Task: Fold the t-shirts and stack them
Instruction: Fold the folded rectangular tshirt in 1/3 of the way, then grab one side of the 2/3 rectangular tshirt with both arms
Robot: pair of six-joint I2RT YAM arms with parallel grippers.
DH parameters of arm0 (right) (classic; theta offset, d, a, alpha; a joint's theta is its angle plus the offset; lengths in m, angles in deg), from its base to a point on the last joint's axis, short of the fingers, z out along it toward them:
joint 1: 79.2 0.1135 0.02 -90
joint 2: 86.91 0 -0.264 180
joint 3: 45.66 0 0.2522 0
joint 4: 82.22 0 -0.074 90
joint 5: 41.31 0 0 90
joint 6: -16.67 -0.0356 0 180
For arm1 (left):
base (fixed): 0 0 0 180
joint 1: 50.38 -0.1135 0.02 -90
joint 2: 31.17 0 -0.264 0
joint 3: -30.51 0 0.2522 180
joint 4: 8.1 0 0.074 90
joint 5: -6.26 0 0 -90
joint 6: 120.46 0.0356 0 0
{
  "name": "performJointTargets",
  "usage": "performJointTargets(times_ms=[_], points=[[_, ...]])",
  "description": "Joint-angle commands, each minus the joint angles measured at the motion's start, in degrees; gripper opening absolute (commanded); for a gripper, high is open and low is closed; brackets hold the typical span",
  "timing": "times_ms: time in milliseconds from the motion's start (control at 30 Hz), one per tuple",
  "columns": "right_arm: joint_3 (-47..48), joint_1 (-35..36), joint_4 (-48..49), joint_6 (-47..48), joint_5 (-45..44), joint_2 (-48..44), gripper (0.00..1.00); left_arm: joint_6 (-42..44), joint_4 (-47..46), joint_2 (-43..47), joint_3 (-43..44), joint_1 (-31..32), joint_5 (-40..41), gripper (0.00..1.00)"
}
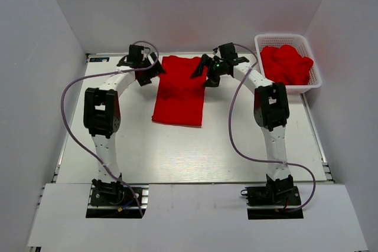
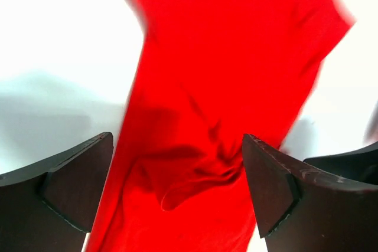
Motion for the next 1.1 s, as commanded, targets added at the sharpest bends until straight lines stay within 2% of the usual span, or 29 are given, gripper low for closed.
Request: performJointTargets(times_ms=[0, 133, 267, 367, 500, 567, 633, 667, 833, 933, 1067], points=[[2.82, -2.12, 7.7, -5.75, 2.91, -1.5, 0.9, -1.43, -0.72, 1.96, 7.0, -2.43, 1.06, 1.0], [0.37, -2.82, 2.35, -2.06, -4.56, -6.24, 0.9, -0.91, 0.78, 2.22, 8.42, -3.75, 1.06, 1.0], [-5.69, -2.38, -1.24, 2.68, -9.74, -11.17, 0.9, 2.33, 0.16, 6.34, 4.12, -3.76, -1.4, 1.0], [-7.63, -1.94, -5.29, 8.39, -13.61, -14.07, 0.9, 5.93, -0.72, 9.95, -1.41, -2.63, -2.02, 1.0], [-18.32, -1.24, -4.17, 12.52, -16.35, -22.57, 0.9, 9.63, -1.95, 16.71, -9.41, -1.39, -4.82, 1.0], [-20.81, -0.63, -3.55, 14.2, -17.66, -24.61, 0.9, 10.78, -0.55, 18.65, -13.7, -0.86, -4.31, 1.0], [-27.37, -0.01, -3.46, 16.21, -18.81, -29.27, 0.9, 10.78, 0.34, 22.24, -17.14, -0.34, -2.56, 1.0], [-28.98, 0.69, -3.29, 16.57, -19.07, -29.89, 0.9, 10.78, 0.34, 23.66, -21.16, -0.33, -2.54, 1.0], [-38.63, 4.98, 0.31, 16.76, -13.54, -32.0, 0.9, 13.76, 1.29, 28.85, -28.57, 0.9, 1.13, 1.0], [-41.81, 7.45, 4.52, 14.82, -11.61, -31.39, 0.9, 14.47, 1.3, 29.56, -32.88, 1.52, 1.76, 1.0], [-42.97, 9.66, 8.13, 12.36, -10.11, -29.55, 0.9, 14.47, -3.08, 29.04, -36.58, 2.13, -0.96, 1.0]])
